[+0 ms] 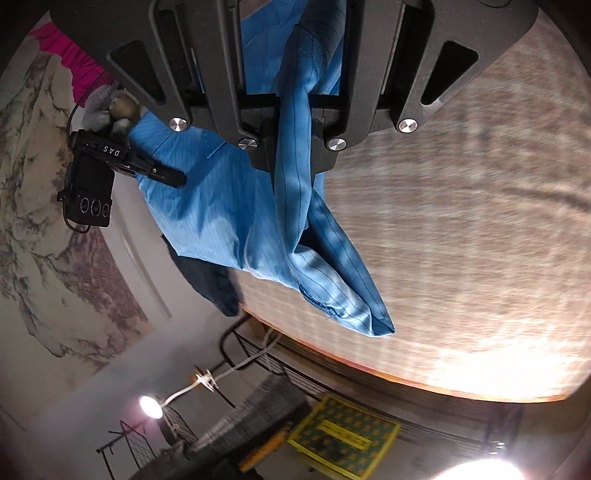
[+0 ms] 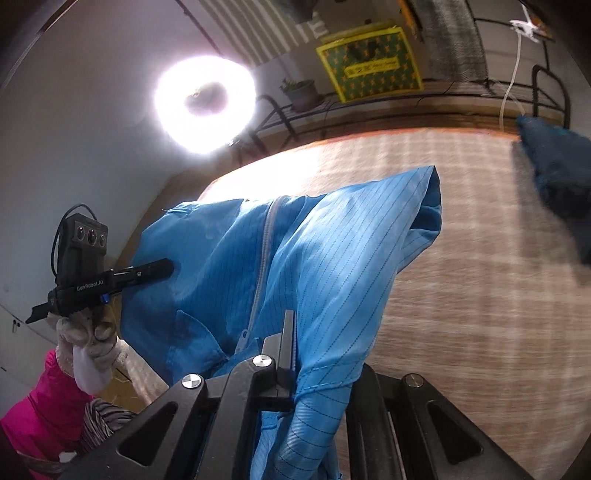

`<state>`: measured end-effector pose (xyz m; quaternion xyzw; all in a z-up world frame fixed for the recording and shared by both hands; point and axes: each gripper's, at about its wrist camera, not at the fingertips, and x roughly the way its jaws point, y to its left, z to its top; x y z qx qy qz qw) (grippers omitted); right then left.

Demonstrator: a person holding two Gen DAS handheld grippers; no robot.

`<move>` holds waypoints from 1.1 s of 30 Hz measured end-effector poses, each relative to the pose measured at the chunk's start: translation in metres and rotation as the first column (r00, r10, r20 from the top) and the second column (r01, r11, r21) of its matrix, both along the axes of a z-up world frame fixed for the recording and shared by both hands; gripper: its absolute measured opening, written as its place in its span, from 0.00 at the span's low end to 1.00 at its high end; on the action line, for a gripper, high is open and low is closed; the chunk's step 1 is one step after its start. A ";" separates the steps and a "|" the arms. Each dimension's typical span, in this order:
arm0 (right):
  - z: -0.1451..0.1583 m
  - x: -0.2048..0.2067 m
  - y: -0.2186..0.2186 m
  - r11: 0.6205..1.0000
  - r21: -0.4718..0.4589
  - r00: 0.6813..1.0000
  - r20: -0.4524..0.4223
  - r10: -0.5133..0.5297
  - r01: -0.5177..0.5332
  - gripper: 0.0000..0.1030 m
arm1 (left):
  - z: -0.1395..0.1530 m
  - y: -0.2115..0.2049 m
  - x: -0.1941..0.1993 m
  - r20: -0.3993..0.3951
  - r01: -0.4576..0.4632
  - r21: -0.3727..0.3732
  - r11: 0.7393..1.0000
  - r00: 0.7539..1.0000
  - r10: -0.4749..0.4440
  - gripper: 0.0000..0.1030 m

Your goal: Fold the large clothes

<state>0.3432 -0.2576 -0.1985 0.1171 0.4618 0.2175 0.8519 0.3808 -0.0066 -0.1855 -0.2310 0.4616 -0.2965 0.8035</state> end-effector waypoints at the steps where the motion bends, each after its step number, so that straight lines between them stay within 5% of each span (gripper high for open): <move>1: 0.004 -0.001 -0.009 1.000 -0.003 1.000 0.006 -0.007 0.007 0.03 | 0.001 -0.009 0.004 -0.002 0.008 -0.005 1.000 1.000 -0.008 0.05; 21: 0.089 0.043 -0.247 0.962 -0.167 0.971 0.134 -0.196 0.218 0.03 | 0.041 -0.278 0.124 0.108 0.234 -0.050 0.971 0.968 -0.227 0.05; 33: 0.110 0.116 -0.377 0.913 -0.205 0.923 0.242 -0.300 0.351 0.03 | 0.053 -0.429 0.196 0.190 0.259 -0.048 0.965 0.951 -0.245 0.05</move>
